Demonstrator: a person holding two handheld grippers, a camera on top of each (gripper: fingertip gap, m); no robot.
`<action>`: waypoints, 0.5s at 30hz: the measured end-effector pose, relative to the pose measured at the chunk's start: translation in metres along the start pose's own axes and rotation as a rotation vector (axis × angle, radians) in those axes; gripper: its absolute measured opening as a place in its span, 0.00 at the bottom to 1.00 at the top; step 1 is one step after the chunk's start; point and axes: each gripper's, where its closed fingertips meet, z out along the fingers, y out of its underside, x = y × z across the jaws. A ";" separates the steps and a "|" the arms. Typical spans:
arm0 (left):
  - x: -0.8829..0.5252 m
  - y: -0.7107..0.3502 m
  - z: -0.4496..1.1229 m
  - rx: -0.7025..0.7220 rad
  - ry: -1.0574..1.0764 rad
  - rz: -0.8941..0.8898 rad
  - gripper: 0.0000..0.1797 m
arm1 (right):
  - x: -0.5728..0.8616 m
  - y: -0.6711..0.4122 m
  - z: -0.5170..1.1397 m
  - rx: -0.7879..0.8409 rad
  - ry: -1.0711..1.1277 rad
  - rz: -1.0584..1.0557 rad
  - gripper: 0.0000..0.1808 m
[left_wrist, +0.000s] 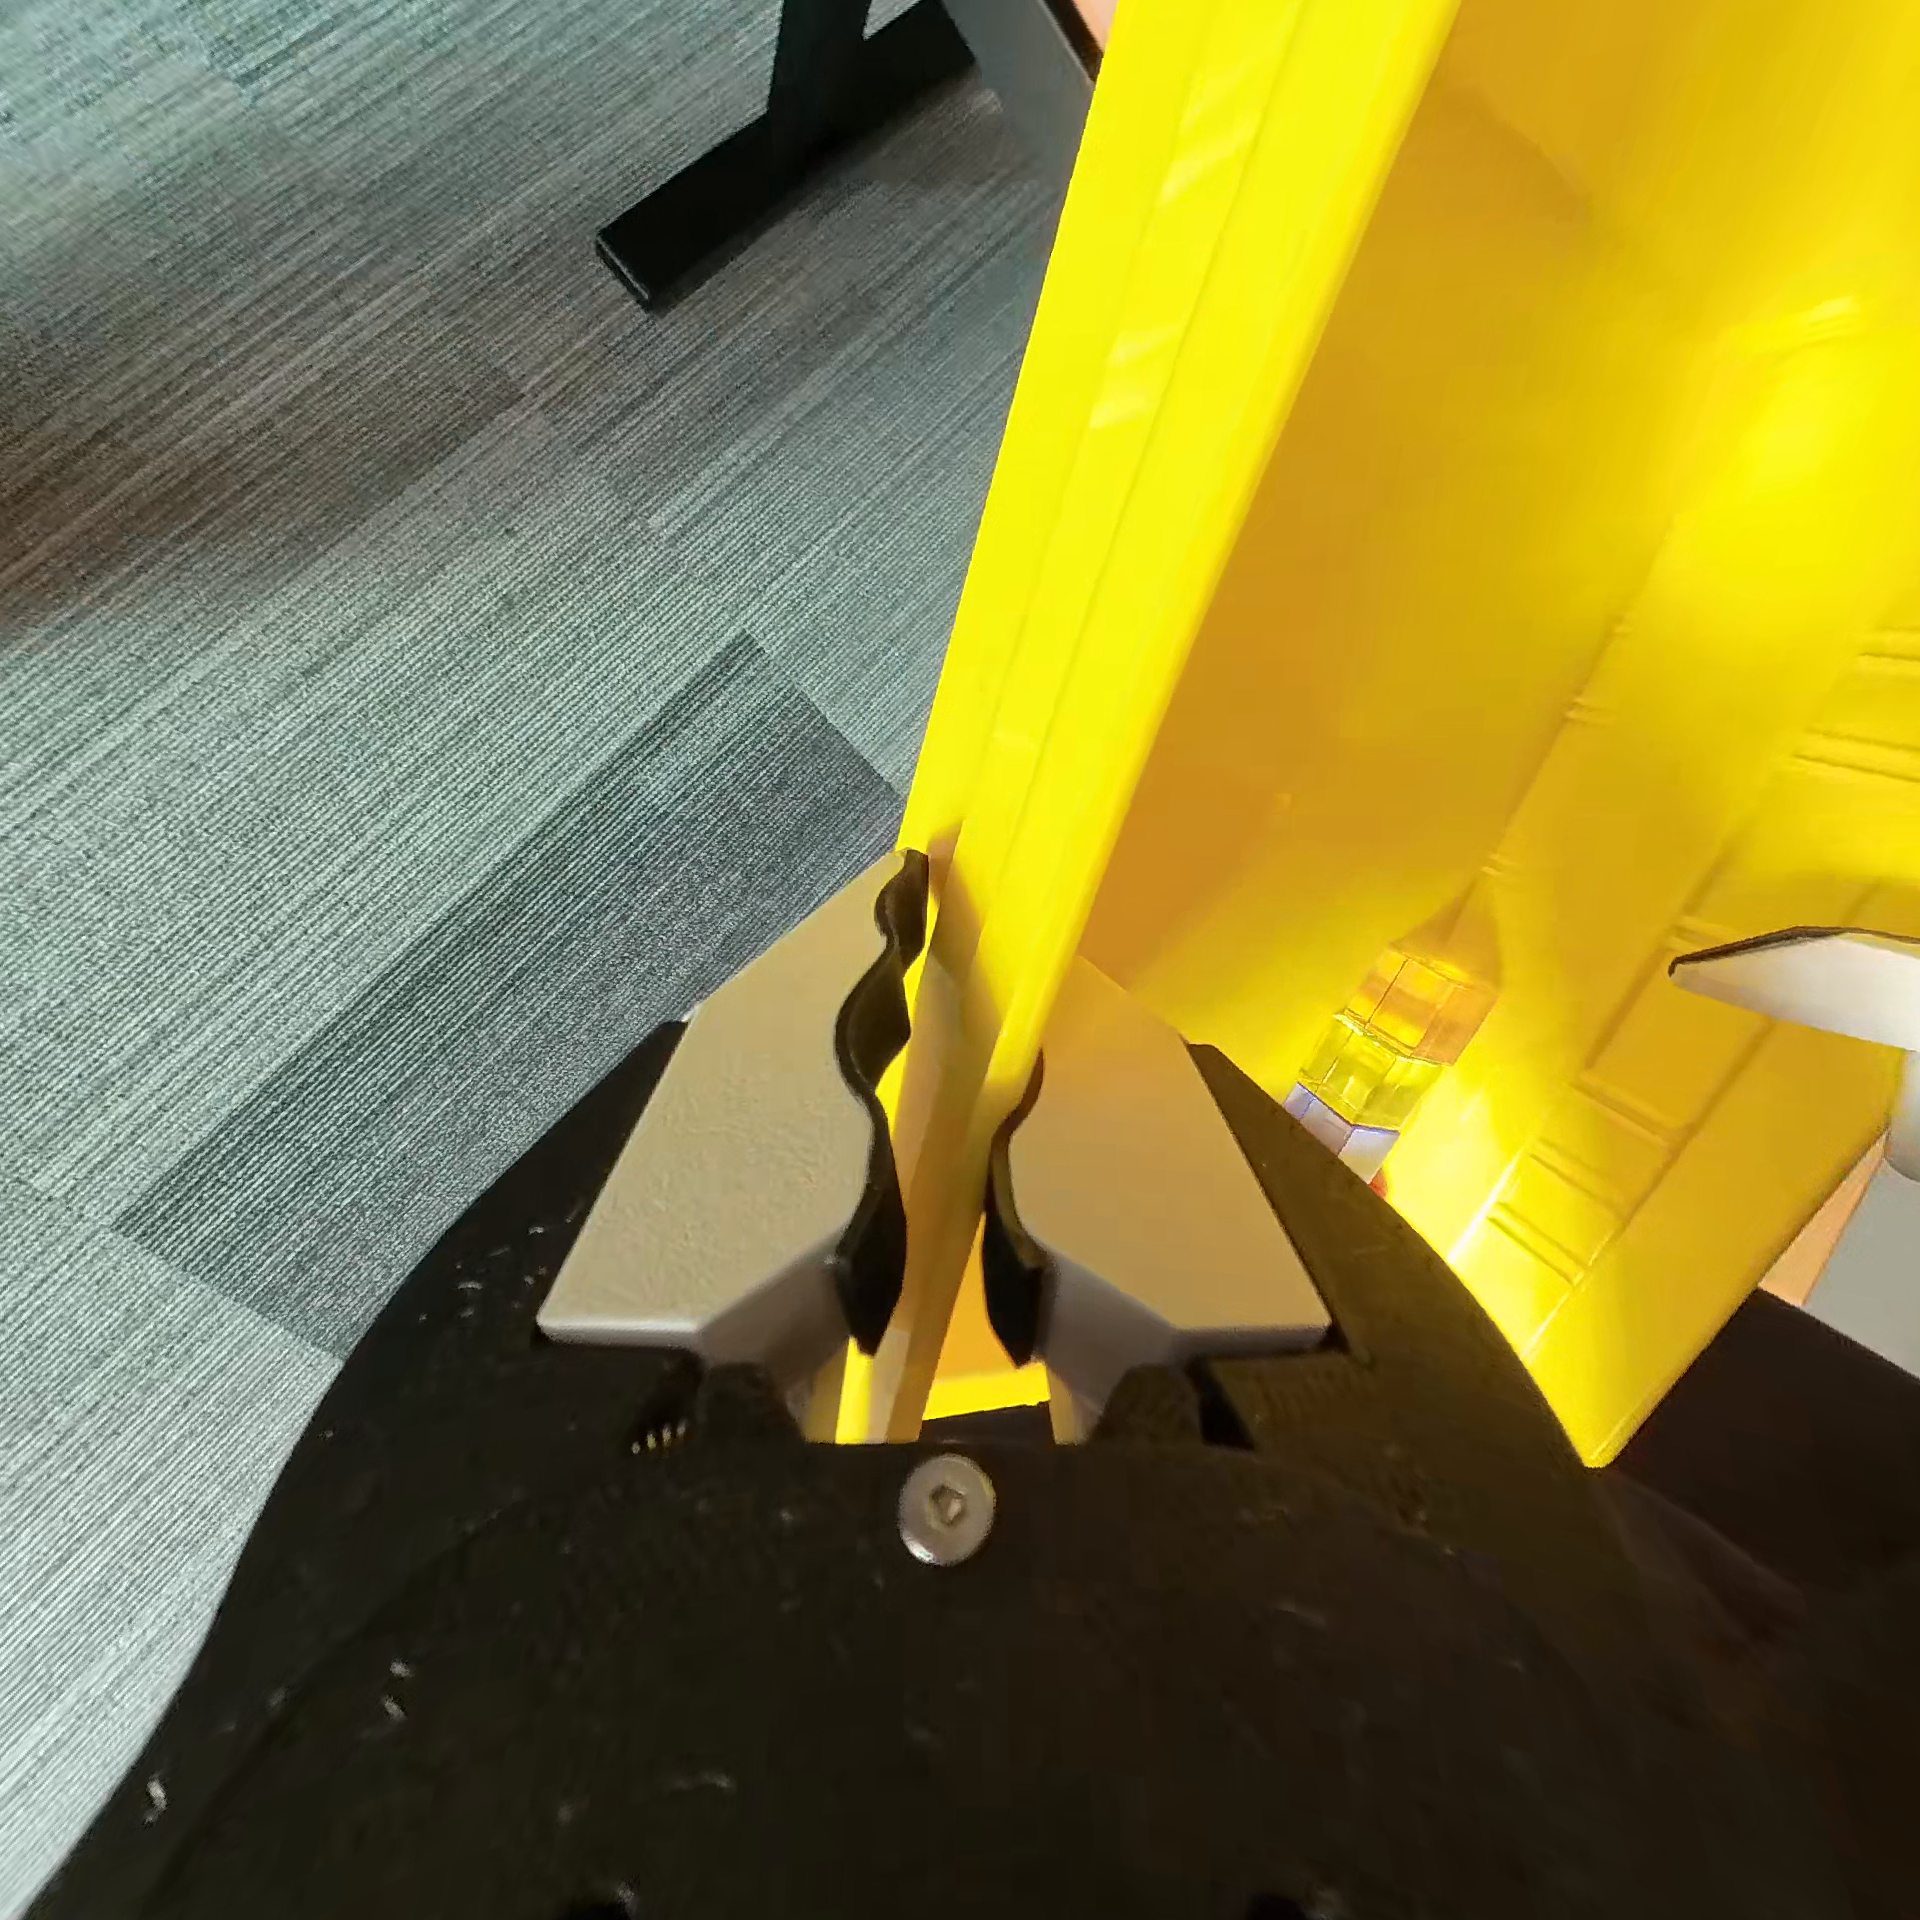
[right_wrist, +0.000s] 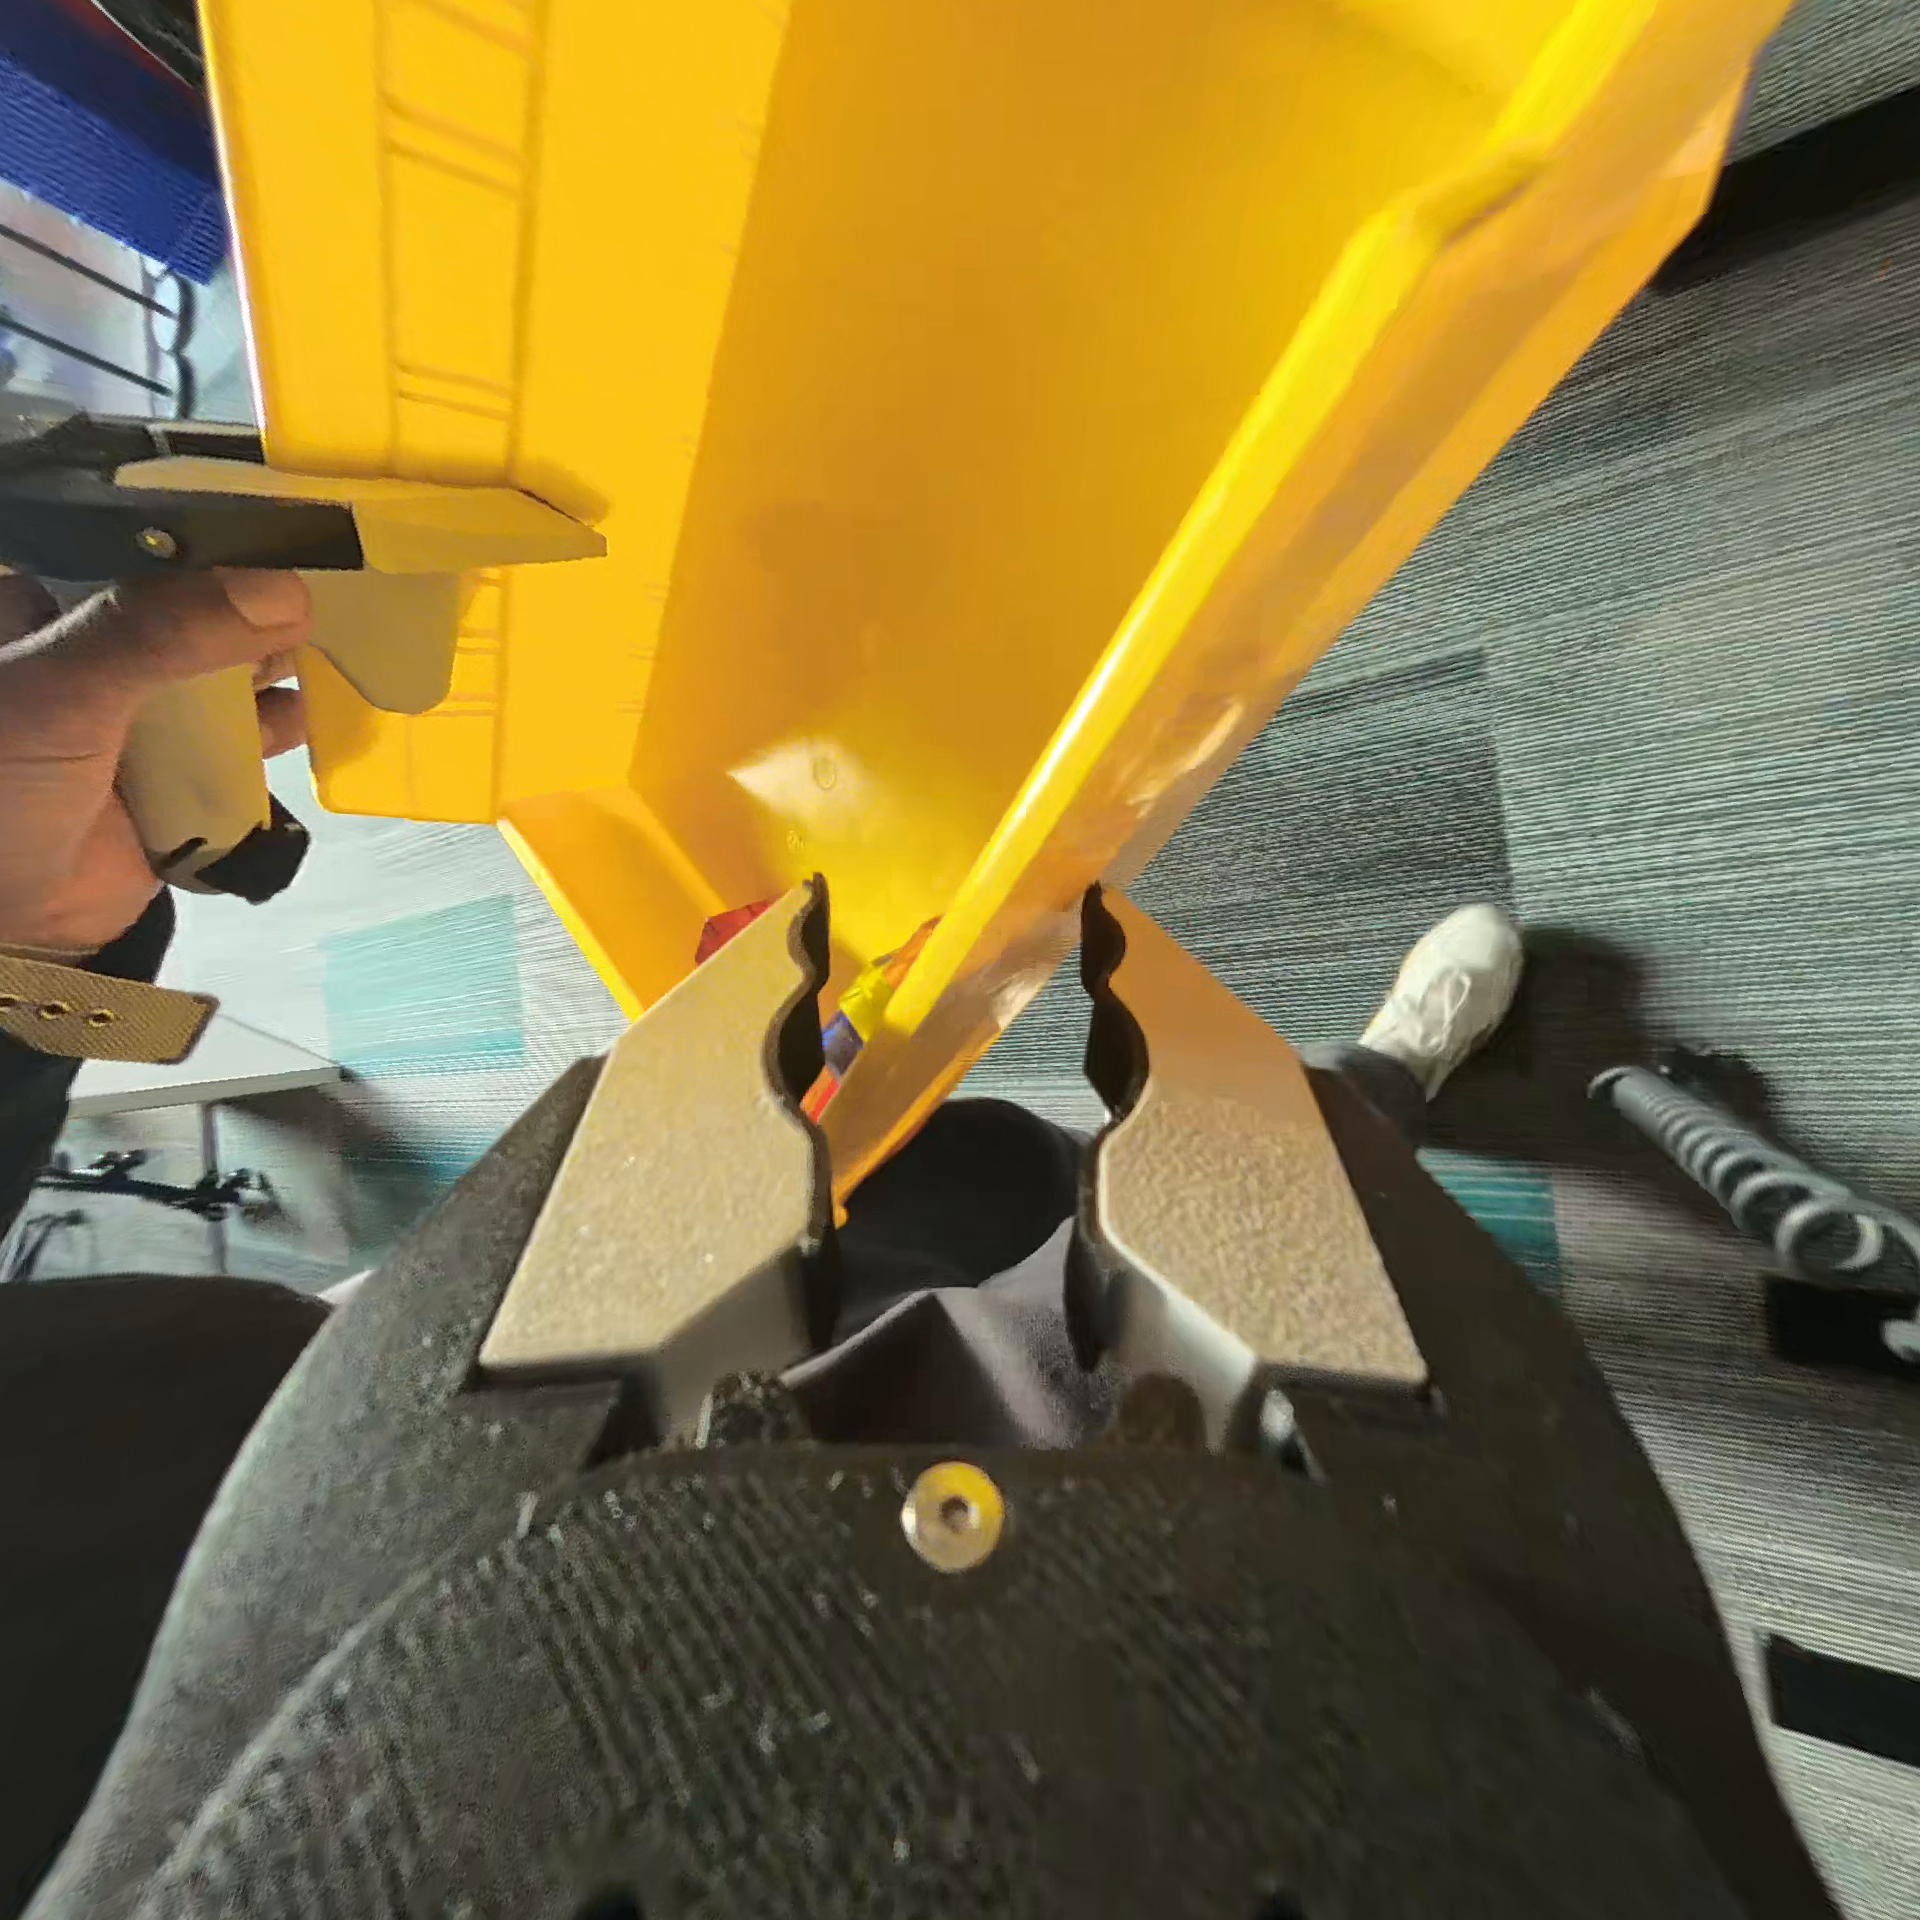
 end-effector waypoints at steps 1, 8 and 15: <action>-0.009 -0.006 0.002 -0.004 -0.013 -0.015 0.00 | 0.002 -0.009 0.010 -0.017 -0.022 0.018 0.25; -0.073 -0.049 0.003 0.030 -0.181 -0.156 0.02 | 0.010 -0.088 0.082 -0.162 -0.174 0.011 0.18; -0.131 -0.068 -0.026 0.086 -0.319 -0.381 0.06 | -0.030 -0.168 0.133 -0.318 -0.335 -0.253 0.23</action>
